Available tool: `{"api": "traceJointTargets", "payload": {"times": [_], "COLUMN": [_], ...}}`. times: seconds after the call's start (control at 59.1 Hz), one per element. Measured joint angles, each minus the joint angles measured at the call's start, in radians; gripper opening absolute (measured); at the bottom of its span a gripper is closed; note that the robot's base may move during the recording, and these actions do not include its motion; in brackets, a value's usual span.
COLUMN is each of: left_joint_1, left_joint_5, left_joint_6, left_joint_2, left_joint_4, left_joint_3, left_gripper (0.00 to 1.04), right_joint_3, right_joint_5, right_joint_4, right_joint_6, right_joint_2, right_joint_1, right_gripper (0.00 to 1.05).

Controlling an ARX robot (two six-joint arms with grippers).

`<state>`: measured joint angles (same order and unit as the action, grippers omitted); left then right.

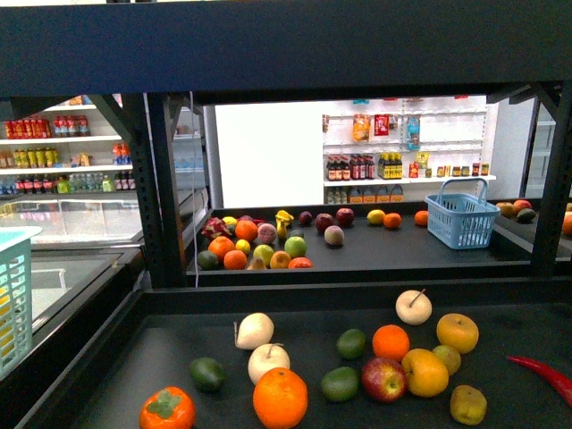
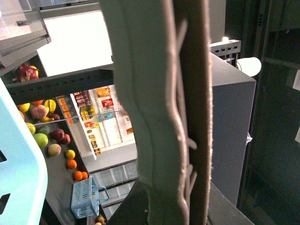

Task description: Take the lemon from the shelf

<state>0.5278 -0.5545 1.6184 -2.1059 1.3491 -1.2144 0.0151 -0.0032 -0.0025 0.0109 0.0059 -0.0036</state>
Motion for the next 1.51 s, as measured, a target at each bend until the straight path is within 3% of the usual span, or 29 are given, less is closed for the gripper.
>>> {"api": "traceJointTargets", "payload": {"times": [0.254,0.525,1.049,1.134,1.286,1.506], "left_joint_1": [0.063,0.071,0.071,0.072,0.073,0.143], "left_joint_5": [-0.045,-0.067,-0.077,-0.077,-0.085,-0.185], "left_joint_6": [0.017,0.031,0.032,0.032,0.032,-0.077], "left_joint_2": [-0.037,-0.074,-0.077,-0.077,-0.077,-0.005], "left_joint_4": [0.032,0.037,0.044,0.044,0.044,-0.026], "left_joint_3": [-0.043,-0.031,-0.025,-0.025,-0.025,0.107], "left_gripper": [0.09,0.09,1.00,0.95,0.97,0.97], "right_joint_3": [0.000,0.000,0.000,0.000,0.000,0.000], "right_joint_5": [0.000,0.000,0.000,0.000,0.000,0.002], "right_joint_4": [0.000,0.000,0.000,0.000,0.000,0.000], "right_joint_6": [0.000,0.000,0.000,0.000,0.000,0.000], "right_joint_2": [0.000,0.000,0.000,0.000,0.000,0.000], "right_joint_1": [0.000,0.000,0.000,0.000,0.000,0.000], "right_gripper": [1.02,1.02,1.02,1.02,1.02,1.02]}}
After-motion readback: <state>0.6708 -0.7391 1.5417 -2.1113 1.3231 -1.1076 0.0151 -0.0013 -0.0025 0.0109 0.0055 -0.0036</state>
